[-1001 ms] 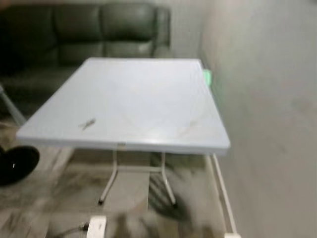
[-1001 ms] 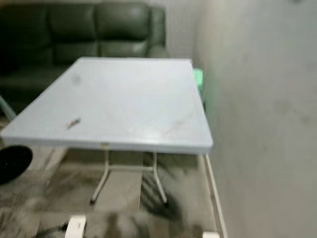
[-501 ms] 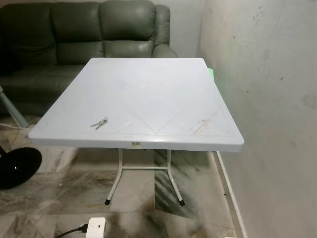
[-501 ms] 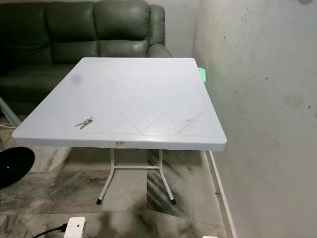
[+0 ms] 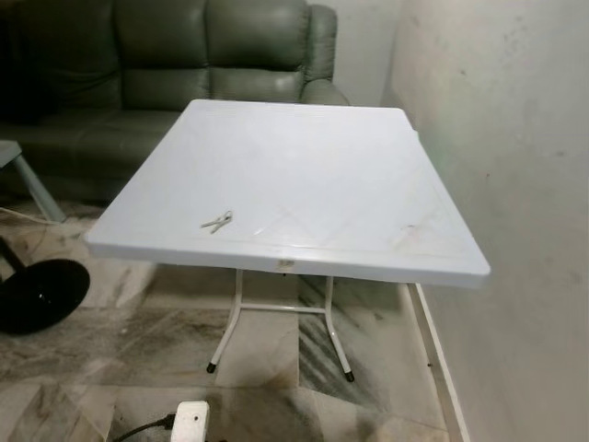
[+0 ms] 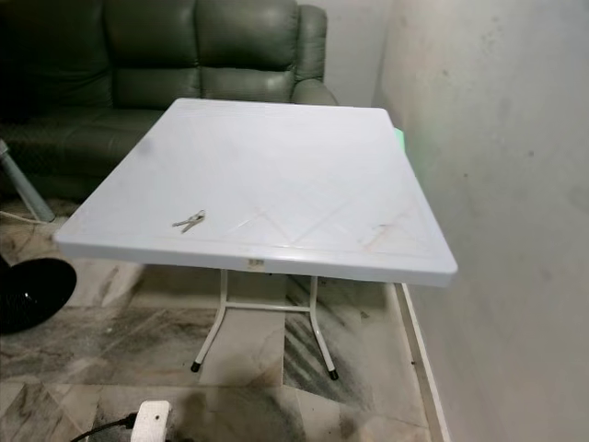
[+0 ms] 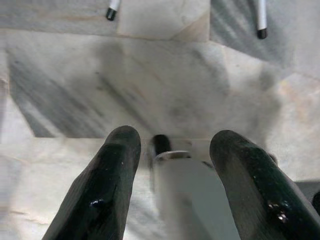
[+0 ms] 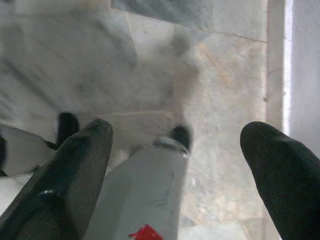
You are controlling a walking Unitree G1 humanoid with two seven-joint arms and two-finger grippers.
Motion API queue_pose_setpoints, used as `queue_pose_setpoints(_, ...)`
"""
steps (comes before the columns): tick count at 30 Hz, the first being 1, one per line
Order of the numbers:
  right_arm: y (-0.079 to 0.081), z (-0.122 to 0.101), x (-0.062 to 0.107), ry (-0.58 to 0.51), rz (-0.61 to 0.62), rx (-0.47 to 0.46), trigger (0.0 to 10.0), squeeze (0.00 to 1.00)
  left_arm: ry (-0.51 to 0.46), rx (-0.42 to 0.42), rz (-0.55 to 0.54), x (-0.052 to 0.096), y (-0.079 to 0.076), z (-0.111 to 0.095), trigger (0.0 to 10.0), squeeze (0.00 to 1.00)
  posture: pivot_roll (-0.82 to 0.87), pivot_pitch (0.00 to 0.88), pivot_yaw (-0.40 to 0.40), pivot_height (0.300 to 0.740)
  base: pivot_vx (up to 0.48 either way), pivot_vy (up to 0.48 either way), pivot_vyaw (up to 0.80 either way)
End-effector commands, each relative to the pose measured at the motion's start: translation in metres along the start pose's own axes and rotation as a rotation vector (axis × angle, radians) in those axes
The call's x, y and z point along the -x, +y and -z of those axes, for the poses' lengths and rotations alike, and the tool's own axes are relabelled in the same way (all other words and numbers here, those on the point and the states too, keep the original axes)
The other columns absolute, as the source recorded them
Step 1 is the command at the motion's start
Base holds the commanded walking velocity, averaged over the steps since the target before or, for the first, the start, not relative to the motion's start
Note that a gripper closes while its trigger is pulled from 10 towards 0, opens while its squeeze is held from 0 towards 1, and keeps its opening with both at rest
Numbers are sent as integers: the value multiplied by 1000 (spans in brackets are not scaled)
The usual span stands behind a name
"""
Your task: Hang keys on a hook
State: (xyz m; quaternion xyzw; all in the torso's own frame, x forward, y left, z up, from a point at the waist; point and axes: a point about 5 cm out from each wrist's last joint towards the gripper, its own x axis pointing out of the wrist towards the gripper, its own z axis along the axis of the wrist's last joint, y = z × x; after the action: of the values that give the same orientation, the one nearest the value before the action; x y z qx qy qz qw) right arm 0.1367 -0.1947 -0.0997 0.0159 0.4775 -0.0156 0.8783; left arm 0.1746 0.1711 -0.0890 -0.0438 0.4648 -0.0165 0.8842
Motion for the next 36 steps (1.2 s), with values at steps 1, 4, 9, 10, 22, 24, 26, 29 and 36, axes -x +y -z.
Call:
queue_pose_setpoints(1,-8,5,2,14,20,-7,10000,0,-6,1,18,-1,-6,-1,10000,0,28,35,-14,740,0,476,0)
queue_pose_setpoints(4,-8,6,3,14,20,-9,10000,0,-6,6,19,-1,-7,-1,10000,0,28,36,-14,740,0,476,0)
queue_pose_setpoints(9,-9,6,3,15,21,-9,10000,0,-6,11,19,-1,-8,-1,10000,0,27,40,-18,740,0,476,0)
queue_pose_setpoints(10,-9,6,3,15,21,-10,10000,0,-6,13,20,-1,-8,-1,10000,0,27,40,-18,740,0,476,0)
queue_pose_setpoints(22,-11,6,3,16,25,-14,10000,0,-2,21,18,-1,-8,1,10000,0,23,49,-21,740,0,476,0)
queue_pose_setpoints(24,-11,7,3,17,24,-16,10000,0,-2,22,17,-1,-8,1,10000,0,22,51,-22,740,0,476,0)
queue_pose_setpoints(26,-11,7,3,17,24,-16,10000,0,-1,22,16,-1,-8,1,10000,0,23,52,-23,740,0,476,0)
queue_pose_setpoints(29,-11,8,4,18,25,-17,10000,0,-2,23,15,-1,-8,1,10000,0,23,53,-23,740,0,476,0)
queue_pose_setpoints(36,-10,8,4,18,23,-19,10000,0,0,28,13,-1,-8,2,10000,0,24,56,-22,740,0,476,0)
